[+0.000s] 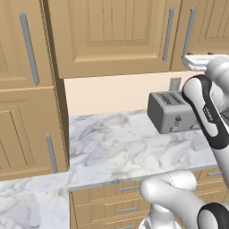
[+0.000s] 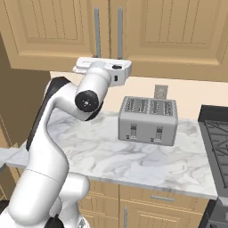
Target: Open the cabinet, pick the kettle from the cabinet, and place it in the sink.
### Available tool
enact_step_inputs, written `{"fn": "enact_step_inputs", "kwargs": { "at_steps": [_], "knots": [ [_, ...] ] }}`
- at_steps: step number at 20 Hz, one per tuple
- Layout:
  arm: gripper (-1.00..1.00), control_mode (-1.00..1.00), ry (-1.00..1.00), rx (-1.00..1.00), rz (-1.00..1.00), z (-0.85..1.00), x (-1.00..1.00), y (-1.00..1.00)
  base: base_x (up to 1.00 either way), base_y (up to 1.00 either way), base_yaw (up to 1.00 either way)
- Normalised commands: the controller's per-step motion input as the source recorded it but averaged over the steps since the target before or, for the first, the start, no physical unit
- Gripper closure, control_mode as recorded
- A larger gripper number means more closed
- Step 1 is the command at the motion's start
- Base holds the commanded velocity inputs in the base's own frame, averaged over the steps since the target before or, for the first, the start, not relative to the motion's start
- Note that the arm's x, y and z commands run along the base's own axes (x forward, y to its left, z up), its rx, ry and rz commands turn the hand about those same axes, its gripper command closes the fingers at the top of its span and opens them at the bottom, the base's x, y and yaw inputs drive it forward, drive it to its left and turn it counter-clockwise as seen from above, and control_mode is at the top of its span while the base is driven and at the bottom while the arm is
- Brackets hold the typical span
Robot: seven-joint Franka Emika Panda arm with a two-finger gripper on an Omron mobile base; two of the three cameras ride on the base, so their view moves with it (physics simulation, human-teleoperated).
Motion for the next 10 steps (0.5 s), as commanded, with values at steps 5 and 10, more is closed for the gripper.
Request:
{"fn": "enact_step_inputs", "kwargs": {
  "at_steps": [5, 10],
  "knots": [
    [-1.0, -1.0, 0.0, 0.02, 0.0, 0.0, 0.22, -0.07, 0.0, 0.0, 0.0],
    [-1.0, -1.0, 0.0, 0.01, 0.0, 0.0, 0.17, -0.05, 0.0, 0.0, 0.0]
  ]
}}
